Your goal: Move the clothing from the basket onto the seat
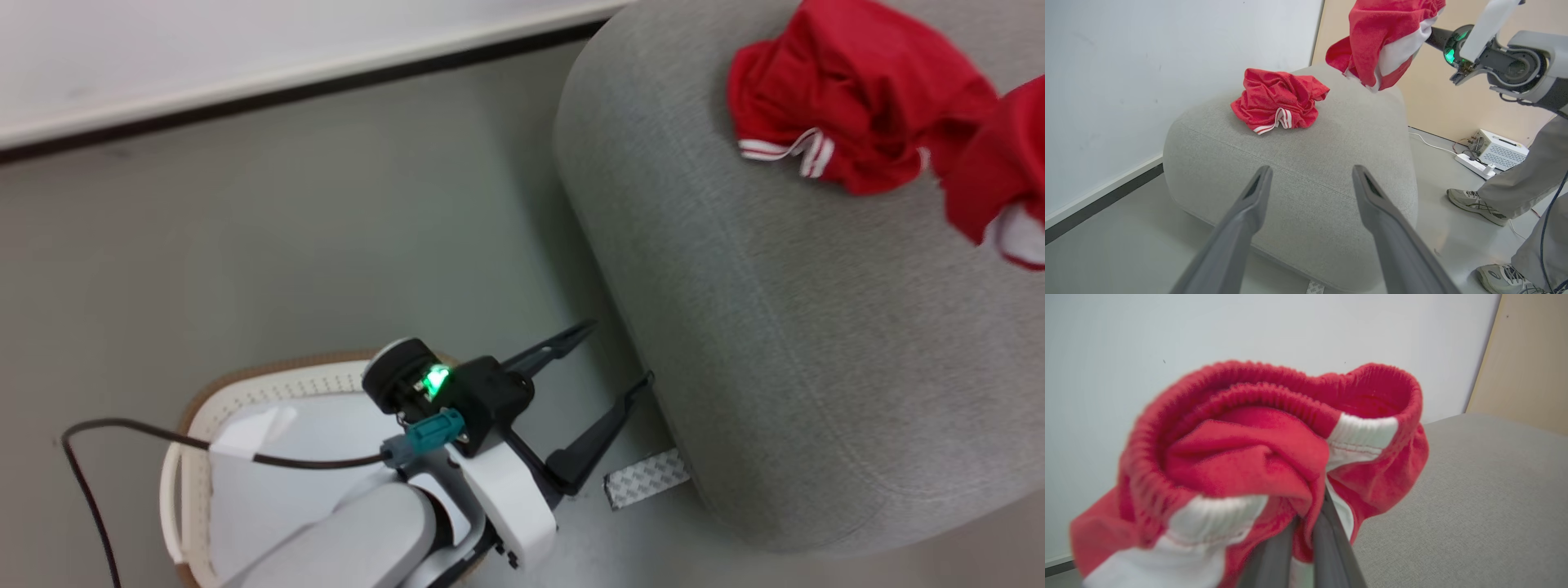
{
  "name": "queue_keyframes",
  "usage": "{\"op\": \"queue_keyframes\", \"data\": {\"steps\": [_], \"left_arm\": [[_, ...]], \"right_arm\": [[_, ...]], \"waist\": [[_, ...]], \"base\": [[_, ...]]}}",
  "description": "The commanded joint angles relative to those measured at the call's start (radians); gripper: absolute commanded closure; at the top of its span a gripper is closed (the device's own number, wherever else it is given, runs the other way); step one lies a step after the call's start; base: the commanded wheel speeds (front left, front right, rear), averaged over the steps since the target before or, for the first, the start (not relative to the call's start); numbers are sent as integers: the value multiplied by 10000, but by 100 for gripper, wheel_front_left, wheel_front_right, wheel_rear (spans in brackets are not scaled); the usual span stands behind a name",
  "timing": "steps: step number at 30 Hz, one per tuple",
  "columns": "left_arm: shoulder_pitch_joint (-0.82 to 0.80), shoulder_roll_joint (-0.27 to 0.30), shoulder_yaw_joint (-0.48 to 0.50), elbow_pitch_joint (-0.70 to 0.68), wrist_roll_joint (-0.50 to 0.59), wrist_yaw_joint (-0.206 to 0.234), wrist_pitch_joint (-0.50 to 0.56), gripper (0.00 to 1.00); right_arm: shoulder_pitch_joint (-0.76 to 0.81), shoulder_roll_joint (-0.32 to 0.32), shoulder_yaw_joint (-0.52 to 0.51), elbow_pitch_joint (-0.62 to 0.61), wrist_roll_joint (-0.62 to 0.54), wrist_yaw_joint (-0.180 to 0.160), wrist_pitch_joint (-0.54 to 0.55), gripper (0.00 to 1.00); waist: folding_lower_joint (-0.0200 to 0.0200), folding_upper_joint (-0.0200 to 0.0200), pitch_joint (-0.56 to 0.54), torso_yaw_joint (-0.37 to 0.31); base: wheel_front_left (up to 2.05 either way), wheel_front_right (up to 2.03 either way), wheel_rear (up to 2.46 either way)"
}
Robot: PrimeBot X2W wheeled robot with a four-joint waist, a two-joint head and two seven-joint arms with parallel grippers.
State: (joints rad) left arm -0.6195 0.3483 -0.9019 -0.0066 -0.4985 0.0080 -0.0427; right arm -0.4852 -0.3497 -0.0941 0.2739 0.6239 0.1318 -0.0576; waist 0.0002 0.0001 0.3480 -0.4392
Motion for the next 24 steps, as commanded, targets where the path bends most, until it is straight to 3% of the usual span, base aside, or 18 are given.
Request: {"op": "queue_keyframes", "data": {"steps": [1,10,20,22,24], "left_arm": [[-224,219,74,-149,159,-7,162,0],[-549,776,130,-667,356,60,676,0],[-798,691,179,-791,310,110,617,0],[-783,658,172,-716,270,117,535,0],[-696,644,182,-620,191,125,445,0]], "right_arm": [[-461,-239,-304,411,132,-23,166,100],[-2291,-1405,-1186,2722,106,-23,1562,100],[-3462,-2042,-833,5342,-466,-24,4075,98],[-3609,-1977,-831,5591,-572,-23,4212,61],[-3614,-1876,-832,5734,-625,-24,4201,47]], "waist": [[-2,-1,955,585],[-2,-1,2212,1226],[-2,-1,2625,1577],[-2,-1,2583,1586],[-2,-1,2462,1565]], "base": [[0,0,0],[0,0,0],[0,0,0],[0,0,0],[0,0,0]]}}
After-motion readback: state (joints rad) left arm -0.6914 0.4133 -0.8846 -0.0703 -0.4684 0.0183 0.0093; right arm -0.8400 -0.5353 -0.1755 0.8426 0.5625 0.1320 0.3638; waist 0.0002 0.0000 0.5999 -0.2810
